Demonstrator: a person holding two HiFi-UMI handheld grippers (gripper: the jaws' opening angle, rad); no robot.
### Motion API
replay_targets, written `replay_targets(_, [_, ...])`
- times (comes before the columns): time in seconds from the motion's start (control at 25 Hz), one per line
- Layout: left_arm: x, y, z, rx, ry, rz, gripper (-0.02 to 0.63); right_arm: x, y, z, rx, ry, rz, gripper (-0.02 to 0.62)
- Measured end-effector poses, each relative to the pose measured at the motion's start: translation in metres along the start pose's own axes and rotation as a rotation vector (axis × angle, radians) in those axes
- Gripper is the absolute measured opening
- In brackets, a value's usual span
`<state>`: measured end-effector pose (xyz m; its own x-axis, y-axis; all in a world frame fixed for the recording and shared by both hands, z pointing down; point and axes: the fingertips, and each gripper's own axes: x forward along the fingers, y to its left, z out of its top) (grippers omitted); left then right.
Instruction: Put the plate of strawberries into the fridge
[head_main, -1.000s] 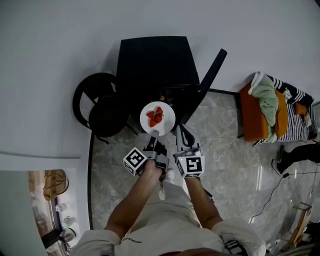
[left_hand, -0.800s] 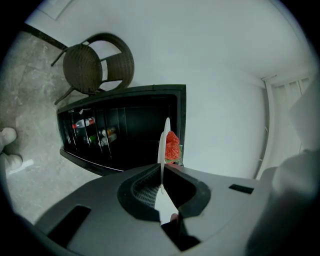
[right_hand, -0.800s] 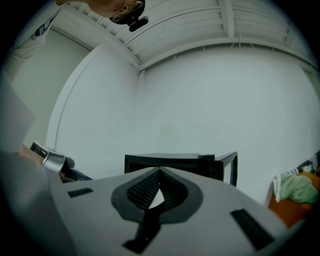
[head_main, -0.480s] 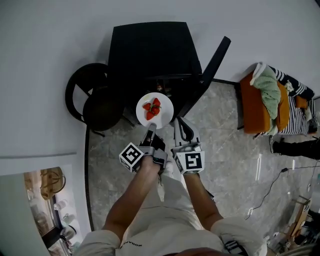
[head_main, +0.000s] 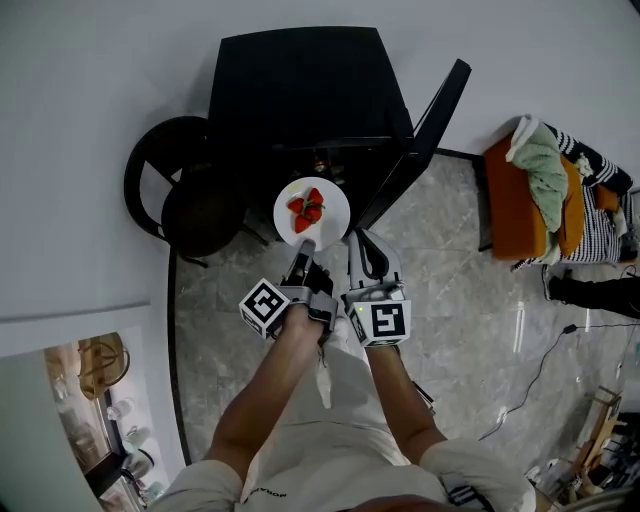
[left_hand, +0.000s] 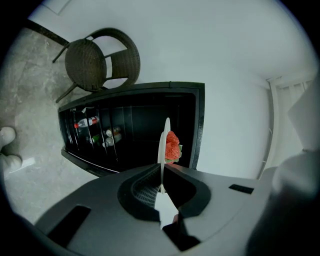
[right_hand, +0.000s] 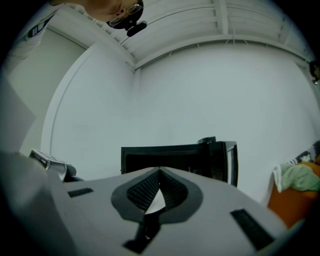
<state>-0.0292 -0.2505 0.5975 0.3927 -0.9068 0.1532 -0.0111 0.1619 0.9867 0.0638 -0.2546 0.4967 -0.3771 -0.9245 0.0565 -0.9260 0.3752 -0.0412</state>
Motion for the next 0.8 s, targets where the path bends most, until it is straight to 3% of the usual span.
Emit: replay_targets(0.8, [0.056,0.076,0.020,-0.006,-0.002,0.022,0.012,0.005,-0.006,-0.045,0.010,0.037,0.006,0.012])
